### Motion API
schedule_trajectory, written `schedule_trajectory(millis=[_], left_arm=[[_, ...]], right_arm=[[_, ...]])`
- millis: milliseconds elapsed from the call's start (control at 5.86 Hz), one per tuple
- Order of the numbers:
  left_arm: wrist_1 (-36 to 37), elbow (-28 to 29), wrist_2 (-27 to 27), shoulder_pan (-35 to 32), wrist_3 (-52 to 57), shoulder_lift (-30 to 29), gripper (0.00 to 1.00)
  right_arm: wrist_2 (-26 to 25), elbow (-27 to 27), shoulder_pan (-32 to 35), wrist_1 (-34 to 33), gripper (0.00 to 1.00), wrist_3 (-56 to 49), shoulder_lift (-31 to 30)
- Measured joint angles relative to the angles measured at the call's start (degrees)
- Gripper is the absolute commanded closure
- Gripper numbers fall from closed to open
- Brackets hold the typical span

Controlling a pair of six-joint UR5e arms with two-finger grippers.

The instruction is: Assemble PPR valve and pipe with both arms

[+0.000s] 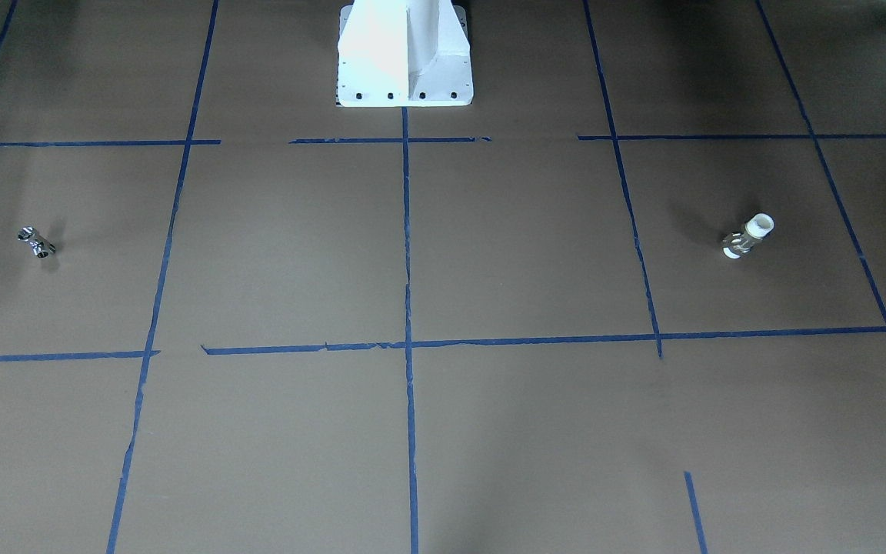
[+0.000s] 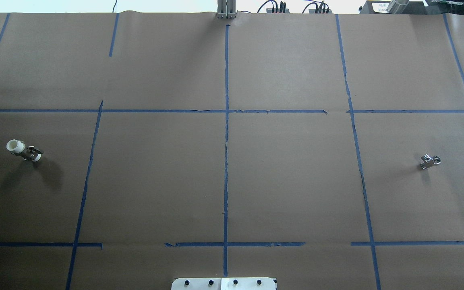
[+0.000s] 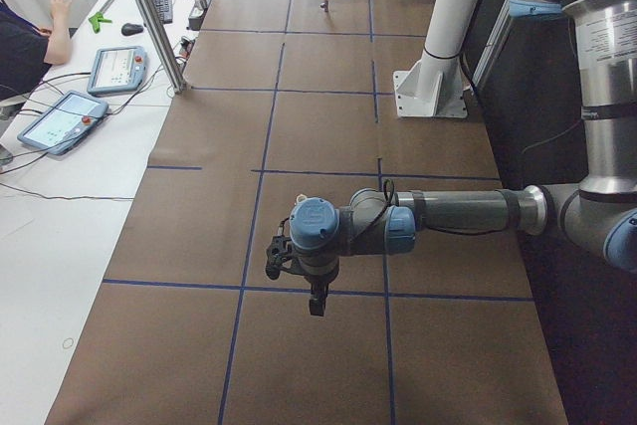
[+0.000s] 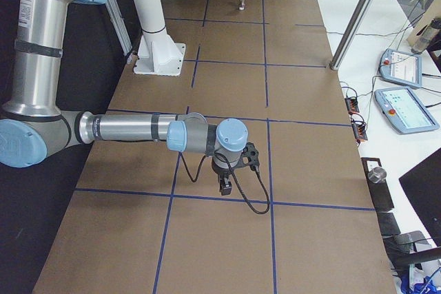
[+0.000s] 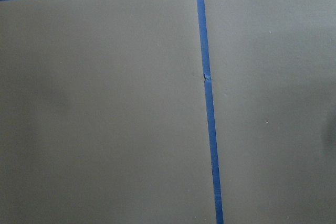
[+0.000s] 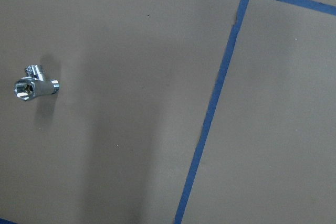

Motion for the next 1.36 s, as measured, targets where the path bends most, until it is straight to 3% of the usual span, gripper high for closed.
schedule_trajectory(millis=[853,1364], left_arm=[[-0.07,-0.13,0.39,1.98,-0.36,-1.34,0.00],[-1.39,0.64,0.06,2.48,-0.35,-8.15,0.00]], right_arm=[[0.00,0.00,0.00,-0.09,0.00,0.00,0.00],[0.00,0.00,0.00,-0.01,0.00,0.00,0.00]])
